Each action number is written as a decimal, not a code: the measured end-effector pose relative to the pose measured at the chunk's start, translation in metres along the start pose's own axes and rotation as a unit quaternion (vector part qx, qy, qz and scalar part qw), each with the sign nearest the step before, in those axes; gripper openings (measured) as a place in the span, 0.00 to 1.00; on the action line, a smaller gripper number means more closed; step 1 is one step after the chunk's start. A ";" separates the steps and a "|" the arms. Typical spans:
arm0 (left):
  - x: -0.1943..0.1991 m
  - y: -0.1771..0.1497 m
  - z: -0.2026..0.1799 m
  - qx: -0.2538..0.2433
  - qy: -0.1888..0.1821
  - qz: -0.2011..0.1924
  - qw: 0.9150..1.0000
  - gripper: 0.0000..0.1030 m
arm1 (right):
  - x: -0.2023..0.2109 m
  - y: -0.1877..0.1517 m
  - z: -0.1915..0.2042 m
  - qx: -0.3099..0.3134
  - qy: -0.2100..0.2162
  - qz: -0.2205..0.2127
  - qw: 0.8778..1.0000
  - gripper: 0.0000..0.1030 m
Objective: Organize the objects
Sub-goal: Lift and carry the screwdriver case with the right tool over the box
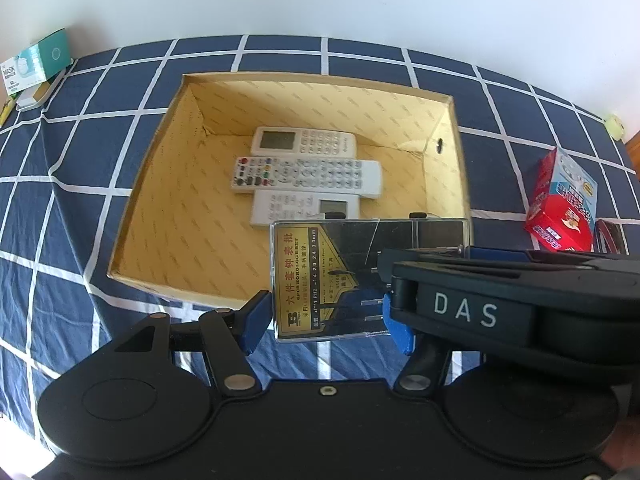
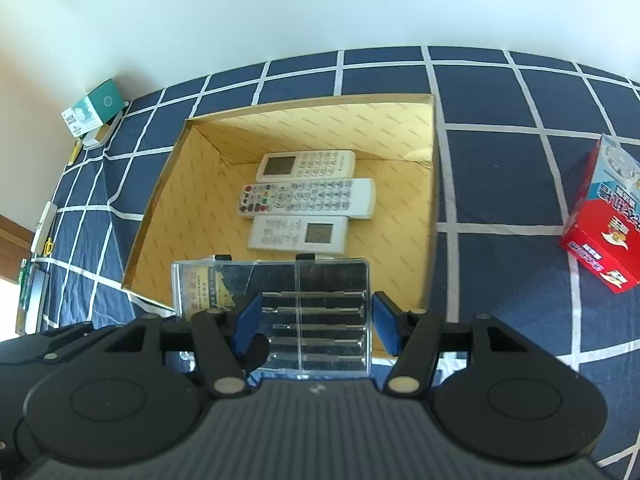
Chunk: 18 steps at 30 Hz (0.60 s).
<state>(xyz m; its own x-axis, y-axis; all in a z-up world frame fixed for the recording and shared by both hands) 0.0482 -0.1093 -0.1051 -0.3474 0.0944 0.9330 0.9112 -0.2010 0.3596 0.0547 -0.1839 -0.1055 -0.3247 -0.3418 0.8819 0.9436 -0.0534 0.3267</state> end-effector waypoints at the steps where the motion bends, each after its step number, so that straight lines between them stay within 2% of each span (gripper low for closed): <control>1: -0.001 0.002 0.004 0.000 -0.001 0.001 1.000 0.58 | -0.002 0.001 0.003 -0.001 -0.001 0.000 1.000 0.58; 9: -0.023 0.015 0.031 0.004 -0.013 0.017 1.000 0.58 | -0.029 0.013 0.024 -0.004 -0.013 0.013 1.000 0.58; 18: -0.071 0.027 0.046 -0.010 -0.027 0.060 0.998 0.58 | -0.077 0.025 0.020 -0.027 -0.026 0.047 0.998 0.58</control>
<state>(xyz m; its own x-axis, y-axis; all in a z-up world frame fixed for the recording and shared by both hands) 0.1081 -0.0766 -0.1626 -0.2238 0.1200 0.9672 0.9406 -0.2335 0.2466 0.1021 -0.1402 -0.1585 -0.2357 -0.2977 0.9251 0.9718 -0.0737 0.2238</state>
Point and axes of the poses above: each gripper's, at about its wrist camera, not at the fingertips, and x roughly against the way its jaws point, z to its left, y to its top, the point moved 10 cm from there along -x, roughly the way its jaws point, and after that the axes turned 6 degrees about -x, right-handed, at the moved point
